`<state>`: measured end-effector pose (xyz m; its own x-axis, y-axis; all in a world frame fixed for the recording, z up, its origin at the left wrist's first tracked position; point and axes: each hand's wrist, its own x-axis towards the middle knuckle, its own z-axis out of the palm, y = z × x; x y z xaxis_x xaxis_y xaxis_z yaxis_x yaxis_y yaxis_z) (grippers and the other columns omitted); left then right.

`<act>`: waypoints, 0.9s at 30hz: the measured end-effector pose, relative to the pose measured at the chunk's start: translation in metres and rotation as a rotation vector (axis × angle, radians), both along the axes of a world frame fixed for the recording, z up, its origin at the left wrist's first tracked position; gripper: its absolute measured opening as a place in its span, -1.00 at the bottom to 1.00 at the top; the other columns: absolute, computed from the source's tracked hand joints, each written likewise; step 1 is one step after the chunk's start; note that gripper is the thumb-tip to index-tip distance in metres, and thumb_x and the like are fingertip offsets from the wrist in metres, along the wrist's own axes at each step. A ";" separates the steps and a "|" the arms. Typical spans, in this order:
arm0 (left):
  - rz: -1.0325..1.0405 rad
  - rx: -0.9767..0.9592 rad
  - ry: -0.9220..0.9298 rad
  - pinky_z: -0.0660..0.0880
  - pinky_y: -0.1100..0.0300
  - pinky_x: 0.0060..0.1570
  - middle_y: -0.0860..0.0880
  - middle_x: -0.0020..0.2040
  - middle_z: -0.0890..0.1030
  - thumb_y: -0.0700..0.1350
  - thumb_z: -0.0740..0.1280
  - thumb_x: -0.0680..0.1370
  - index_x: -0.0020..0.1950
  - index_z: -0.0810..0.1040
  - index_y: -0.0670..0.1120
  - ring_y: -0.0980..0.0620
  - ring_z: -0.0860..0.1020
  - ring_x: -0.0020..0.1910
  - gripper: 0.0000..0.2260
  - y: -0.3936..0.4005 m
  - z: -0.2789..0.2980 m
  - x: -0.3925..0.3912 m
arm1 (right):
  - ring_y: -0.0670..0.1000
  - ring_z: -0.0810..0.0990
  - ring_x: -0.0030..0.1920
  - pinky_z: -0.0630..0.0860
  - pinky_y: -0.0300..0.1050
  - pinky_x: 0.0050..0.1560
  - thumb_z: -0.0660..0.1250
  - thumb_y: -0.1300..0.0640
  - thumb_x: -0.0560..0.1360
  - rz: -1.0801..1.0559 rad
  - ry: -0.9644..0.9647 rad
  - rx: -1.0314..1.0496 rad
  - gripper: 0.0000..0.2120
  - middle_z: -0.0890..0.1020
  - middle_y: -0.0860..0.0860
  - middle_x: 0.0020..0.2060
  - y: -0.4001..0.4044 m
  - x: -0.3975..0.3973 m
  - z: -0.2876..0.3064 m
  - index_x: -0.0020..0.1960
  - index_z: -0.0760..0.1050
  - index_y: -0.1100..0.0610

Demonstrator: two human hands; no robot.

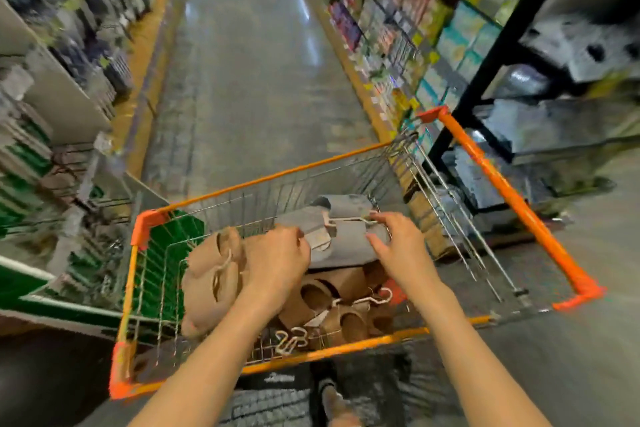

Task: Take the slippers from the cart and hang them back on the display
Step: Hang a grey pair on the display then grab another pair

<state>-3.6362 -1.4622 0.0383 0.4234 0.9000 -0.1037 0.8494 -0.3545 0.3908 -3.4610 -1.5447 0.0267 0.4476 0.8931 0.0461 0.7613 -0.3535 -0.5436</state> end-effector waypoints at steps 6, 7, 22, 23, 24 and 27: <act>0.036 -0.114 0.048 0.48 0.09 -0.02 -0.11 0.11 0.62 -0.06 0.14 0.57 0.15 0.56 -0.08 -0.13 0.55 0.13 -0.73 0.041 -0.024 0.057 | 0.15 0.49 0.17 0.40 -0.03 0.15 0.33 0.16 0.48 -0.082 0.101 -0.105 -0.71 0.56 0.15 0.12 0.044 0.058 -0.025 0.18 0.50 0.22; 0.036 -0.129 0.051 0.48 0.08 -0.02 -0.11 0.12 0.61 -0.06 0.14 0.57 0.16 0.55 -0.09 -0.13 0.55 0.12 -0.73 0.049 -0.029 0.067 | 0.15 0.49 0.18 0.40 -0.03 0.15 0.32 0.16 0.49 -0.104 0.119 -0.128 -0.70 0.55 0.16 0.14 0.052 0.068 -0.029 0.20 0.49 0.22; -0.059 -0.281 0.215 0.42 -0.07 0.16 -0.21 0.36 0.29 0.00 0.21 0.58 0.50 0.12 -0.08 -0.20 0.28 0.35 -0.47 0.141 -0.125 0.196 | 0.22 0.47 0.21 0.45 0.05 0.17 0.21 0.14 0.56 -0.147 0.176 -0.489 -0.68 0.49 0.22 0.20 0.157 0.163 -0.108 0.25 0.38 0.28; -0.066 -0.297 0.240 0.42 -0.08 0.17 -0.22 0.38 0.26 0.01 0.21 0.57 0.51 0.08 -0.04 -0.20 0.25 0.37 -0.44 0.145 -0.133 0.196 | 0.23 0.47 0.21 0.44 0.05 0.16 0.20 0.15 0.56 -0.153 0.193 -0.528 -0.69 0.49 0.24 0.20 0.162 0.166 -0.116 0.24 0.37 0.29; -0.073 -0.313 0.264 0.42 -0.09 0.19 -0.22 0.40 0.22 0.02 0.21 0.57 0.52 0.04 -0.01 -0.22 0.21 0.39 -0.42 0.147 -0.140 0.197 | 0.24 0.47 0.21 0.44 0.04 0.15 0.18 0.18 0.56 -0.160 0.215 -0.569 -0.69 0.49 0.26 0.21 0.166 0.168 -0.123 0.24 0.36 0.31; -0.106 -0.368 0.331 0.37 -0.16 0.25 -0.23 0.49 0.06 0.10 0.25 0.55 0.53 -0.03 0.10 -0.29 0.13 0.43 -0.35 0.148 -0.162 0.197 | 0.25 0.46 0.23 0.44 0.02 0.14 0.16 0.21 0.56 -0.160 0.267 -0.695 -0.68 0.47 0.30 0.24 0.175 0.169 -0.142 0.27 0.32 0.32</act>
